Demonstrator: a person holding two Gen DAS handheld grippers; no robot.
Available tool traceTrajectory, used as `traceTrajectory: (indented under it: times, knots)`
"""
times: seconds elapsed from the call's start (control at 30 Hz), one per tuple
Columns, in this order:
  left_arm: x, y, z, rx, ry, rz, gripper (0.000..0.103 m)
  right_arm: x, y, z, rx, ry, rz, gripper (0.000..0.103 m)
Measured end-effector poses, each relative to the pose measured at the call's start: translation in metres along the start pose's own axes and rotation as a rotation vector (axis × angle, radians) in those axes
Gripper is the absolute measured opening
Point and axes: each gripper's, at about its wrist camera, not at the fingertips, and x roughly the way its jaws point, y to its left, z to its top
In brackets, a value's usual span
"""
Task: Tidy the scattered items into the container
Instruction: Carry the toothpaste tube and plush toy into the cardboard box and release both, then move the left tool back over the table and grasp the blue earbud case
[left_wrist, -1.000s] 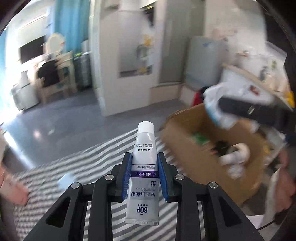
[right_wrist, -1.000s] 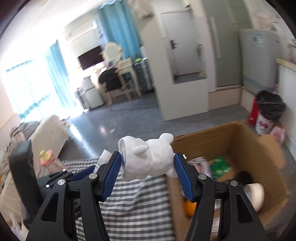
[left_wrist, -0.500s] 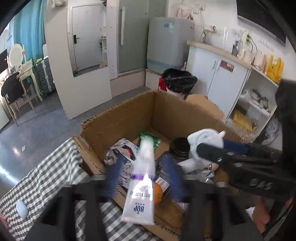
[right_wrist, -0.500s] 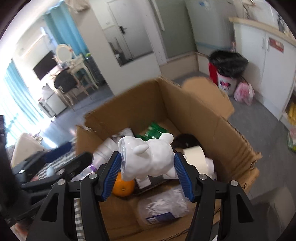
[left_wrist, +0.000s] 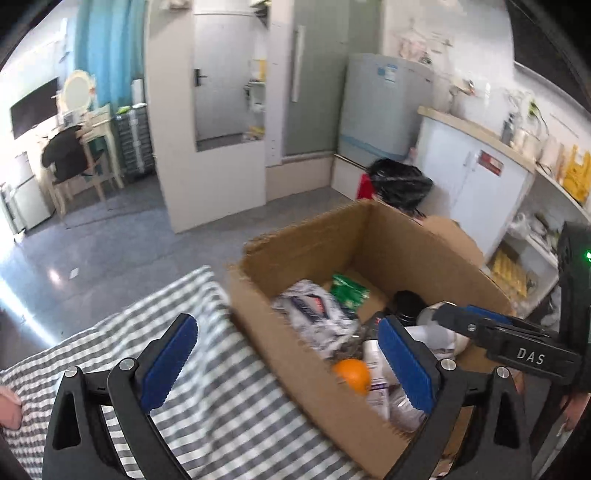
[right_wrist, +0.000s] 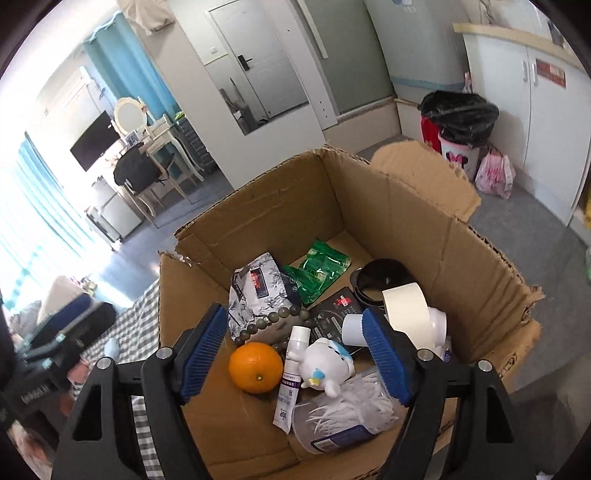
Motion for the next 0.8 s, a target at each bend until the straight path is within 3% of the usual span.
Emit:
traceTrajectory:
  times: [0.2,0.47,0.63,0.8]
  knots:
    - [-0.033,0.059,-0.016,-0.091,-0.046,0.113,0.103,-0.013,0.031,-0.006,-0.060,-0.033,-0.028,0.087]
    - [-0.068,0.169,-0.070,-0.190,-0.049,0.424,0.103,-0.016,0.090,-0.018,-0.116,-0.025,0.021,0.087]
    - [-0.053,0.218,-0.107,-0.305,0.038,0.447,0.103,0.002,0.133,-0.026,-0.156,0.001,0.049,0.087]
    - [-0.028,0.229,-0.118,-0.315,0.083,0.460,0.103,0.022,0.178,-0.030,-0.244,0.016,0.045,0.087]
